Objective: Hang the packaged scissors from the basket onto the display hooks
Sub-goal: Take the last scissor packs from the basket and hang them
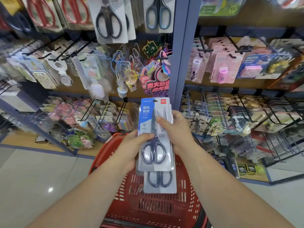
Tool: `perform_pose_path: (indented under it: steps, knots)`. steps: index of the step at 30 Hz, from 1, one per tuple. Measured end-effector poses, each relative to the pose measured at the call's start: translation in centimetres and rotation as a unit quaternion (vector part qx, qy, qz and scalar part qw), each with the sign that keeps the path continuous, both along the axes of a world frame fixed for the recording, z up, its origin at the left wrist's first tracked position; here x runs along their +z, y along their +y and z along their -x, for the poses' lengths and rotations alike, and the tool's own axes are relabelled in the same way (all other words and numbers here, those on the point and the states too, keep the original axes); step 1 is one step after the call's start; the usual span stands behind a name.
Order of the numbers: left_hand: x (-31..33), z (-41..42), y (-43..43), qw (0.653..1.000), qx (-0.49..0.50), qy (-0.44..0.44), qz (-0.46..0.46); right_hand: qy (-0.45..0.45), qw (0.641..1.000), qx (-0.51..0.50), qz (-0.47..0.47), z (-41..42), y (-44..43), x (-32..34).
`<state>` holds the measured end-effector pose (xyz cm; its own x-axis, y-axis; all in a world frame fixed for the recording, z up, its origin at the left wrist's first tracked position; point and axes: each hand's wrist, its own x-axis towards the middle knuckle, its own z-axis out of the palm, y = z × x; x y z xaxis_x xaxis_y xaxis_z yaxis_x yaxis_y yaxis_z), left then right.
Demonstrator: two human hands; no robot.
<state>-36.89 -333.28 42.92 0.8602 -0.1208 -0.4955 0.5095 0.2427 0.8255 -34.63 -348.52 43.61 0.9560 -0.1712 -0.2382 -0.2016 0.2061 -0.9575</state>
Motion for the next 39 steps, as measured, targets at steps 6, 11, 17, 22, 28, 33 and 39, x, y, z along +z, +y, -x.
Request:
perform_pose_path:
  steps: [6,11,17,22,28,33,39]
  knots:
    - [-0.5,0.7,0.0,0.982,0.13,0.084,0.105,0.068,0.969,0.169,0.166,2.1,-0.2,2.5]
    - [0.1,0.5,1.8,0.974,0.162,0.034,0.152,0.043,0.982,0.119,0.141,2.9,2.5,2.1]
    - [1.4,0.2,5.3,0.97,0.139,0.015,0.2,0.024,0.997,0.072,0.029,2.5,6.8,2.2]
    - [2.4,-0.1,8.3,0.972,0.084,-0.012,0.217,0.034,0.995,0.032,-0.09,3.0,7.8,3.4]
    - [3.8,-0.6,9.6,0.977,0.009,0.002,0.213,0.041,0.99,-0.07,-0.117,3.9,8.1,4.5]
    - [3.9,-1.2,9.8,0.981,-0.014,0.038,0.188,0.026,0.986,-0.132,-0.102,5.0,6.5,6.1]
    - [5.5,-1.9,11.5,0.993,-0.017,-0.051,0.109,-0.02,0.986,-0.136,-0.096,7.0,3.4,7.9]
